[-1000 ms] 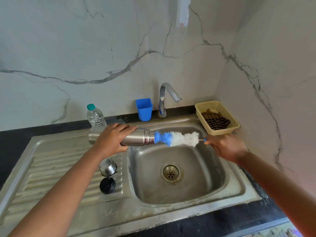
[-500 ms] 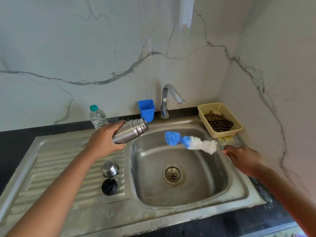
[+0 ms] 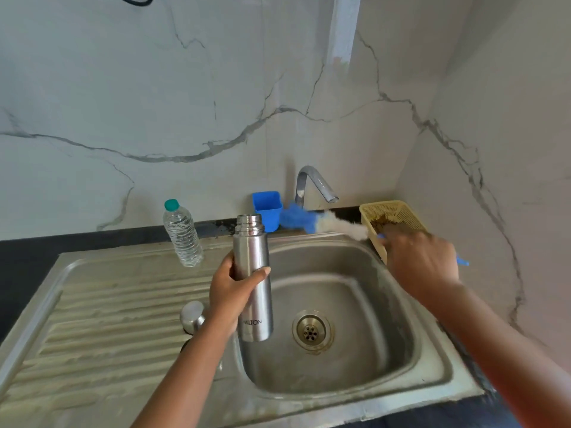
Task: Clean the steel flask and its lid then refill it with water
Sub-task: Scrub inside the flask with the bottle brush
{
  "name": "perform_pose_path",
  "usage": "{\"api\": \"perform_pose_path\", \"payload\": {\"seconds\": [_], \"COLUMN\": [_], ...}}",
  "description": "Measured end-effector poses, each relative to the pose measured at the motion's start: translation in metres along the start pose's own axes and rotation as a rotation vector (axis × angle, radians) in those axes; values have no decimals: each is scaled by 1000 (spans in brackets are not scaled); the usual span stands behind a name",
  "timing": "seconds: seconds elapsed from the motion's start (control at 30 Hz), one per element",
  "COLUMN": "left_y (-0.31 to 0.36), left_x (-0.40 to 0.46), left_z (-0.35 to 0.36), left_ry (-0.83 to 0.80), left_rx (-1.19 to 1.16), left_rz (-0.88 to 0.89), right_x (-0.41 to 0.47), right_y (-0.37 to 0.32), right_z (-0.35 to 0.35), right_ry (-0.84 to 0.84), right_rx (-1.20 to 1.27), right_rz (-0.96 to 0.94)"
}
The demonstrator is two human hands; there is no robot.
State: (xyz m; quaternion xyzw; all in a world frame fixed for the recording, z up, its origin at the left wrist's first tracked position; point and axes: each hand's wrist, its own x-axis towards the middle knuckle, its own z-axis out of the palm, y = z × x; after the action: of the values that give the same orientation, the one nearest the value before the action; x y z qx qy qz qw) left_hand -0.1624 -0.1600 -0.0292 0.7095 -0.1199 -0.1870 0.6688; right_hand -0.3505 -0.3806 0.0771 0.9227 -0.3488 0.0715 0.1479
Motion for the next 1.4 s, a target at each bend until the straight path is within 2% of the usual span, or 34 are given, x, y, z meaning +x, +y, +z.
{"api": "perform_pose_path", "payload": {"seconds": [0.13, 0.23, 0.47, 0.77, 1.1, 1.23, 1.4], "left_y": [-9, -15, -30, -44, -47, -45, -43], "left_x": [-1, 1, 1, -2, -6, -9, -14], "left_z": [10, 15, 22, 24, 24, 28, 31], "left_ry": [26, 65, 105, 117, 145, 136, 107], "left_rx": [-264, -359, -374, -346, -423, -446, -431], "left_rz": [-151, -229, -284, -309, -366, -409, -454], "right_x": [45, 84, 152, 186, 146, 122, 102], "right_y": [-23, -50, -113, -142, -103, -100, -101], "right_z": [-43, -50, -26, -21, -34, -20, -11], "right_ry": [76, 19, -85, -179, -43, -30, -78], "right_rx": [63, -34, -193, -241, -45, 85, 107], "right_rz": [-37, -117, -287, -422, -166, -121, -129]}}
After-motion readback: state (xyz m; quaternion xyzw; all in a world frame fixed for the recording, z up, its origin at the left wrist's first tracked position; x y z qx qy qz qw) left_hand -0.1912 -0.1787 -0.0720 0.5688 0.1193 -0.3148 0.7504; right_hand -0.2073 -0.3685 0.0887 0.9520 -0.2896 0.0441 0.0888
